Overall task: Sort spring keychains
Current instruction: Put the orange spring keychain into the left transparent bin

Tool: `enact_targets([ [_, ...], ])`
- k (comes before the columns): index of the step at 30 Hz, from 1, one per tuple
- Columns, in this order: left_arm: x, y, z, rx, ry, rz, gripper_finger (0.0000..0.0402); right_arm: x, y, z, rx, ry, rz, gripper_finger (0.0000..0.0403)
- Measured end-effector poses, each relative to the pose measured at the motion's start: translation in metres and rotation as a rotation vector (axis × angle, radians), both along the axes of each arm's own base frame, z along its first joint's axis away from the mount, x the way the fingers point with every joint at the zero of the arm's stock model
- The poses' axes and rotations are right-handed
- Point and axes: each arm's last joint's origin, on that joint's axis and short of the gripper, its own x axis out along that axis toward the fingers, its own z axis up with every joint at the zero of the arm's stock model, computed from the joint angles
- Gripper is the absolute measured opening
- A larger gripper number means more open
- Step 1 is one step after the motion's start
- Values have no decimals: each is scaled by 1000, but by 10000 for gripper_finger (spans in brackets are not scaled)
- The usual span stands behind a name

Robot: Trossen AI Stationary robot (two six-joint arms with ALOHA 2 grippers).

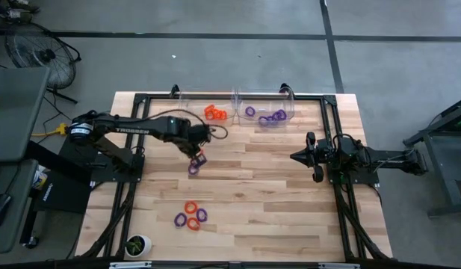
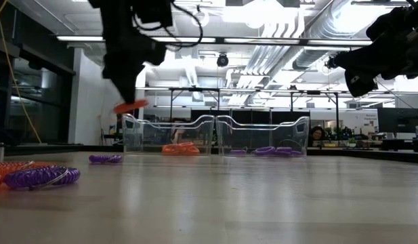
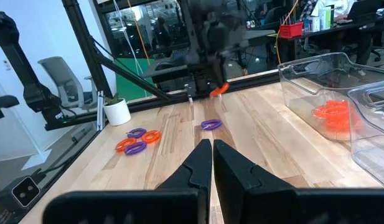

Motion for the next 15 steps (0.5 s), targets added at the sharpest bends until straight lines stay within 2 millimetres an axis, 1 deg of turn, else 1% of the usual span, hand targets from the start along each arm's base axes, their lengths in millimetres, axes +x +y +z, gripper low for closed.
enact_targets([
  [5,8,18,27,27,-89,19,3,0,0,0,0,0,0,12],
  [9,9,36,43,62,-143,63,3,0,0,0,0,0,0,12],
  [12,9,52,51,126,-173,125,3,0,0,0,0,0,0,12],
  [15,5,69,55,168,-193,200,3,0,0,0,0,0,-1,12],
])
